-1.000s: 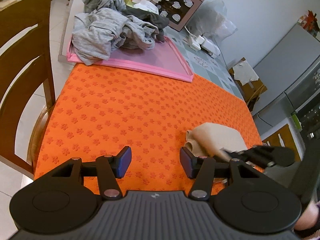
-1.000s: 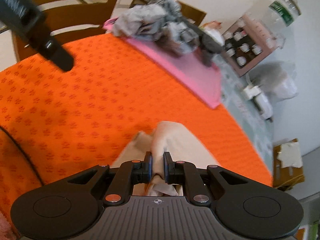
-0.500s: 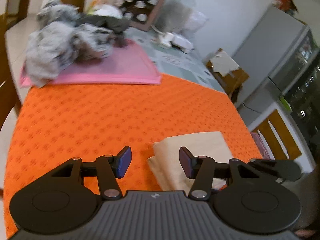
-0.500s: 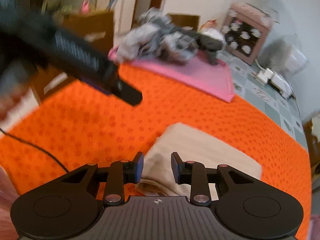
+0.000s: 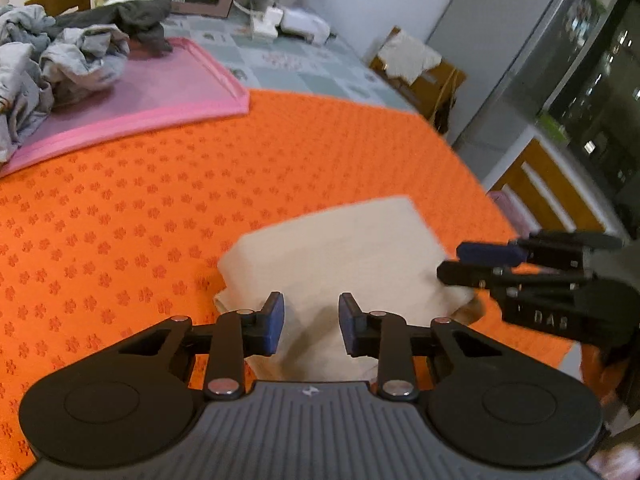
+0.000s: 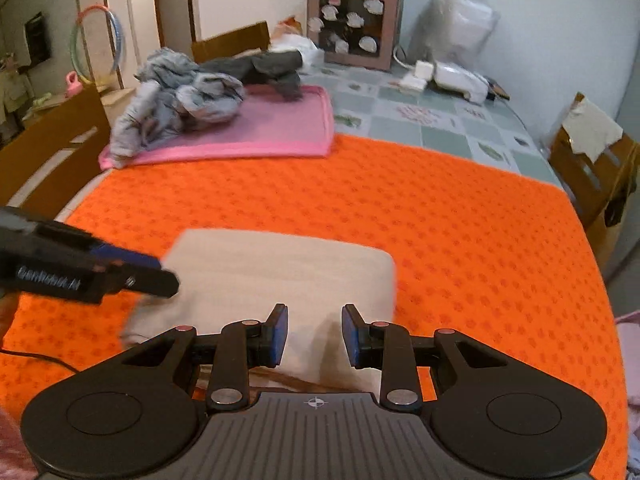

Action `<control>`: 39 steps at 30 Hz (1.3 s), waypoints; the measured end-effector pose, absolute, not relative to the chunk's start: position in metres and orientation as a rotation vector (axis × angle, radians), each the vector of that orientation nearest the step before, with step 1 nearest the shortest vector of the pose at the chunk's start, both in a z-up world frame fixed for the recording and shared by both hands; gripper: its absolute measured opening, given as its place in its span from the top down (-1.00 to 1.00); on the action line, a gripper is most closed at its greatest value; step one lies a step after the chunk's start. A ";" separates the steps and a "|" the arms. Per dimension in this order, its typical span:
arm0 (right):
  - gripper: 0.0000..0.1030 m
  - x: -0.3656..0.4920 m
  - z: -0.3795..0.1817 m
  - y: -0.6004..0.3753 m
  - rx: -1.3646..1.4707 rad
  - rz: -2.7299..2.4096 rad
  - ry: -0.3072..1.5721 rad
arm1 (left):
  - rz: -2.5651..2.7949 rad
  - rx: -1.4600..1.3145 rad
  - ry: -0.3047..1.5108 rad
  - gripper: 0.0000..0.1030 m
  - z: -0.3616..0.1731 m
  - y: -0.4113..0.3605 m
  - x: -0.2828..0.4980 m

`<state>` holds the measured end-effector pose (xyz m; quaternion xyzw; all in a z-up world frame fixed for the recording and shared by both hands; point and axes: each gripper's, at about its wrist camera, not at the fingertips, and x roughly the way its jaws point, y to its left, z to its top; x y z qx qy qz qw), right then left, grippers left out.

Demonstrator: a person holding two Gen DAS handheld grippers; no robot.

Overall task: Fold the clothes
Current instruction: 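Fold the lifted end over the bundle with the right gripper and release, then grasp the folded trousers with both grippers and lift them off the mat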

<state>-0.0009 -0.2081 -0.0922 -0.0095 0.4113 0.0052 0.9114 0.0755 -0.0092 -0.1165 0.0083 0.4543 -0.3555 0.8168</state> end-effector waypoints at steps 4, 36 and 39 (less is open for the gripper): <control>0.37 0.005 -0.117 -0.213 -0.042 0.031 0.900 | -0.734 0.056 0.989 0.34 -0.132 -0.012 0.073; -0.64 0.038 -0.161 -0.315 0.521 0.287 1.064 | -0.555 -0.387 1.130 -0.27 -0.158 0.022 0.091; -0.52 0.039 -0.161 -0.313 0.540 0.297 1.066 | -0.548 -0.419 1.131 -0.27 -0.160 0.022 0.091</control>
